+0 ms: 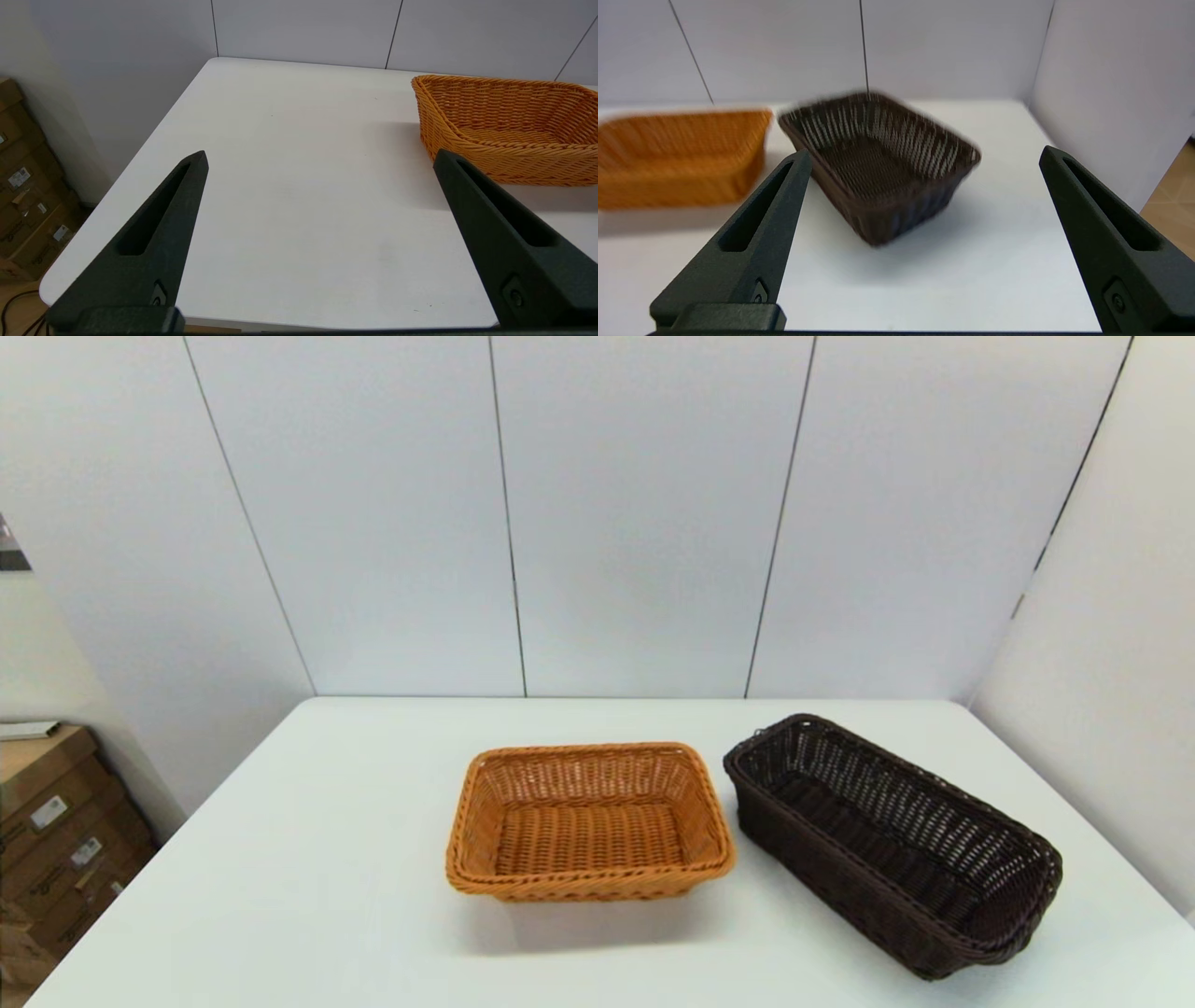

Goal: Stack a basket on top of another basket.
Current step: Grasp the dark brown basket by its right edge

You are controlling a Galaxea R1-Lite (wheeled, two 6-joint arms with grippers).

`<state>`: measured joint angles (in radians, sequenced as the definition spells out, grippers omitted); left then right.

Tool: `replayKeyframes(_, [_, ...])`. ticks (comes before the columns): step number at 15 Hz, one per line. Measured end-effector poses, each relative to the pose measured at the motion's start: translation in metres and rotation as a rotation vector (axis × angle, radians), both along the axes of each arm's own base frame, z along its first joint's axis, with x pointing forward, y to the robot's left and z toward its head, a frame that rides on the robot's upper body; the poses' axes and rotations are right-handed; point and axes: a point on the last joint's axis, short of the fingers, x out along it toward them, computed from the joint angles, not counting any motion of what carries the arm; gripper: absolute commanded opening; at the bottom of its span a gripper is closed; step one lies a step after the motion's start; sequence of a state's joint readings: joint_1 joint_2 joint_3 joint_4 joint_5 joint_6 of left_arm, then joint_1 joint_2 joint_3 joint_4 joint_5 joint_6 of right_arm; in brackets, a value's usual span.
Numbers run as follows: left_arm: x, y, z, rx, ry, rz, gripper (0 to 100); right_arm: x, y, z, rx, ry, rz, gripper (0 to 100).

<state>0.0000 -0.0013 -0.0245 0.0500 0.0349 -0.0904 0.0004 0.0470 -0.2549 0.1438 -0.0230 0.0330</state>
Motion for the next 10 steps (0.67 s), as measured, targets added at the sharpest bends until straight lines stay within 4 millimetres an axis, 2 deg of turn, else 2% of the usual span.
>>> replayKeyframes(2, [0.000,0.000,0.000,-0.001,0.000,0.000,100,0.000,0.000,0.035,0.042,0.024,-0.003,100])
replayKeyframes(4, [0.000,0.000,0.000,0.000,0.000,0.000,100,0.013,0.000,0.074,0.090,0.079,-0.027,100])
replayKeyframes(8, [0.000,0.000,0.000,0.000,0.000,0.000,100,0.073,-0.004,0.151,0.176,0.240,-0.158,100])
replayKeyframes(10, [0.000,0.000,0.000,0.000,0.000,0.000,100,0.111,-0.008,0.175,0.247,0.357,-0.276,100])
